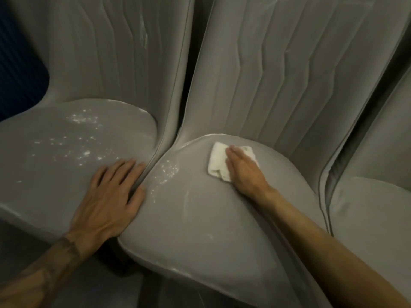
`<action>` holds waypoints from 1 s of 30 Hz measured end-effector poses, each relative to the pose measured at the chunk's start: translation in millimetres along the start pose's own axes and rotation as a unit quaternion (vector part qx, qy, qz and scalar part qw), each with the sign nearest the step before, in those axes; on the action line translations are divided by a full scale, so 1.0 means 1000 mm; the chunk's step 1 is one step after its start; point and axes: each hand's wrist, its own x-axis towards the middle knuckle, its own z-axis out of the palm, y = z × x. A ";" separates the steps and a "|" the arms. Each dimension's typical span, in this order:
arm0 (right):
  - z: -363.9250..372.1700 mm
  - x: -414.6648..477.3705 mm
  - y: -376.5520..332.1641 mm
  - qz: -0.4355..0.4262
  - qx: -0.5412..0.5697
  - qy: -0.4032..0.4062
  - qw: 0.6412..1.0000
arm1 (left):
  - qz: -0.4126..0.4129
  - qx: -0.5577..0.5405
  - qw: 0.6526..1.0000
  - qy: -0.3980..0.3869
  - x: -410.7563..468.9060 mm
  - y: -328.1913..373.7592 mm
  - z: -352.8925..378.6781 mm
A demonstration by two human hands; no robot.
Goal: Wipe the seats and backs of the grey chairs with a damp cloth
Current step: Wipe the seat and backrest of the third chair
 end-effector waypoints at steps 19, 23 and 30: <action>0.023 0.096 -0.030 0.084 -0.124 0.016 0.989 | -0.003 -0.006 1.000 0.018 0.001 0.001 0.003; 0.037 0.087 -0.058 0.008 -0.081 0.007 0.997 | 0.002 -0.011 1.000 0.019 0.002 0.001 0.003; 0.020 0.087 -0.039 0.086 -0.067 0.008 0.994 | 0.001 -0.016 1.000 0.013 0.002 -0.001 0.004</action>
